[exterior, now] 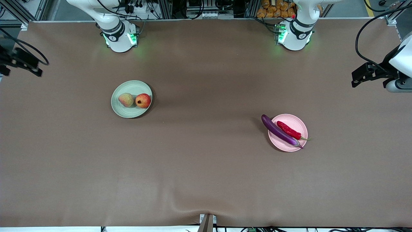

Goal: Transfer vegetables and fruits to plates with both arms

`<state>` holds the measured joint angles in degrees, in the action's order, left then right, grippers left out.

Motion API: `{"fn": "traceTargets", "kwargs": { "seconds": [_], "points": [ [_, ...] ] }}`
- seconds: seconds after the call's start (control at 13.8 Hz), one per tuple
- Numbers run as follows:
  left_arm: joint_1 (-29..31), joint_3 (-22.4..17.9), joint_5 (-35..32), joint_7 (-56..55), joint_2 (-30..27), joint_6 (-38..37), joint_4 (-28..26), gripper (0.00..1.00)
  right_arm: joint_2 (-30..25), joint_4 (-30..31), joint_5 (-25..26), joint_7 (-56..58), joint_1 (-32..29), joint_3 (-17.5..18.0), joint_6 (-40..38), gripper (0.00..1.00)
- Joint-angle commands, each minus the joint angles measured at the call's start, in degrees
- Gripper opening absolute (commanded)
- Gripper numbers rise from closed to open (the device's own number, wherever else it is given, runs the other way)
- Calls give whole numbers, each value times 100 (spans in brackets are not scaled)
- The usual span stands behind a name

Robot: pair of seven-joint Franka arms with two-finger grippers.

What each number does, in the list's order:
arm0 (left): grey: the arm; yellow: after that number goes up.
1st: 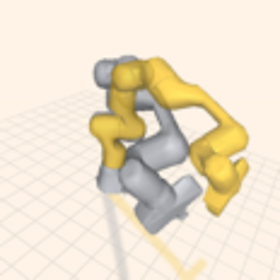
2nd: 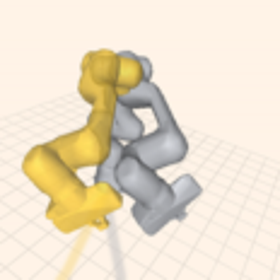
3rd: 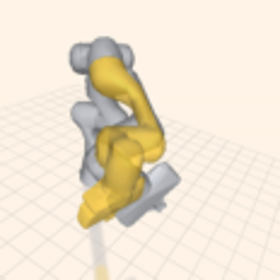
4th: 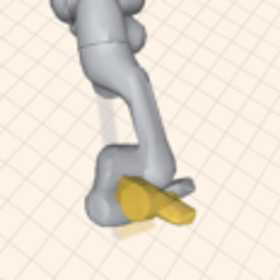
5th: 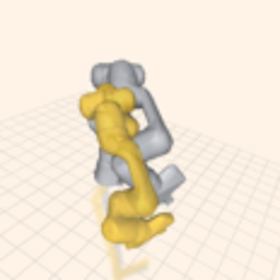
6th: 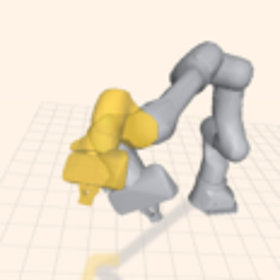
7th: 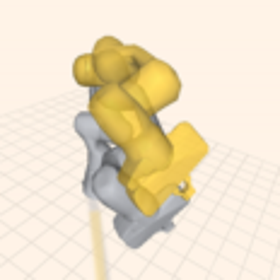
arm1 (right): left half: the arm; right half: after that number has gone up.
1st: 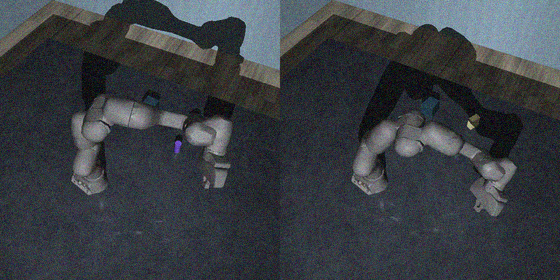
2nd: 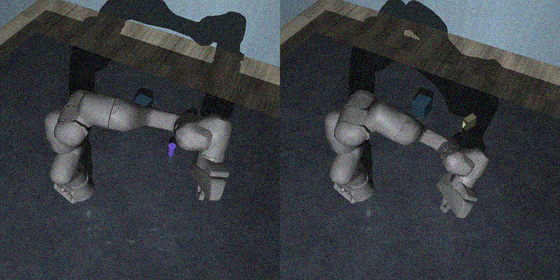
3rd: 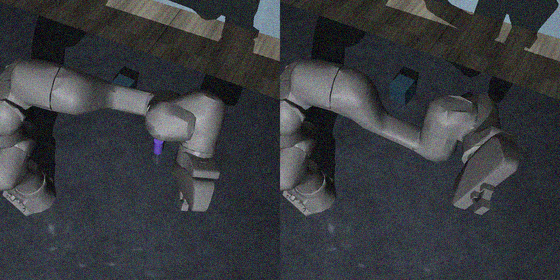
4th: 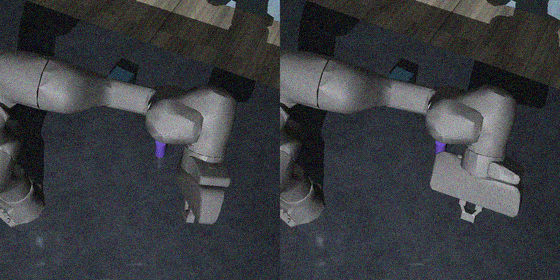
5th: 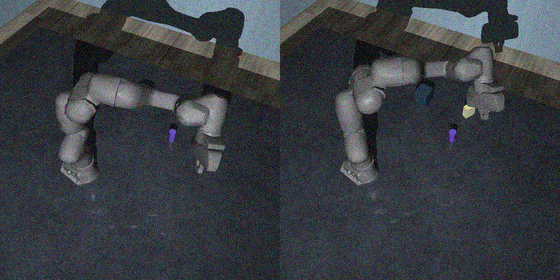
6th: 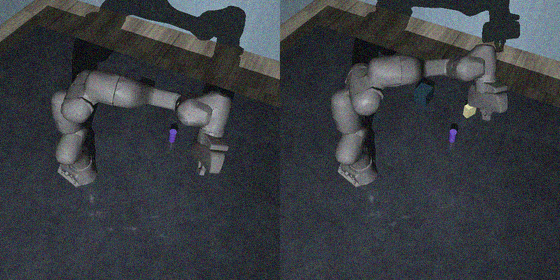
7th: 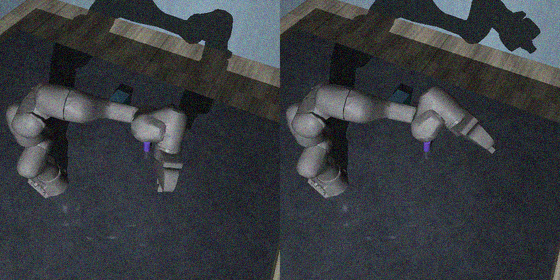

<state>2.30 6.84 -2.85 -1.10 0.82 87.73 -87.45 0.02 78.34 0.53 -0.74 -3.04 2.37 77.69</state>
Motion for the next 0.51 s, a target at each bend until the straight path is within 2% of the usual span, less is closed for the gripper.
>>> {"fn": "traceTargets", "kwargs": {
  "seconds": [0.0,0.44],
  "points": [
    [34,10,38,154,6,-89,71,100,-274,349,-168,267,84,-229,106,100],
    [42,10,38,154,14,-89,71,100,-380,383,-133,276,76,-448,36,100]
  ]
}}
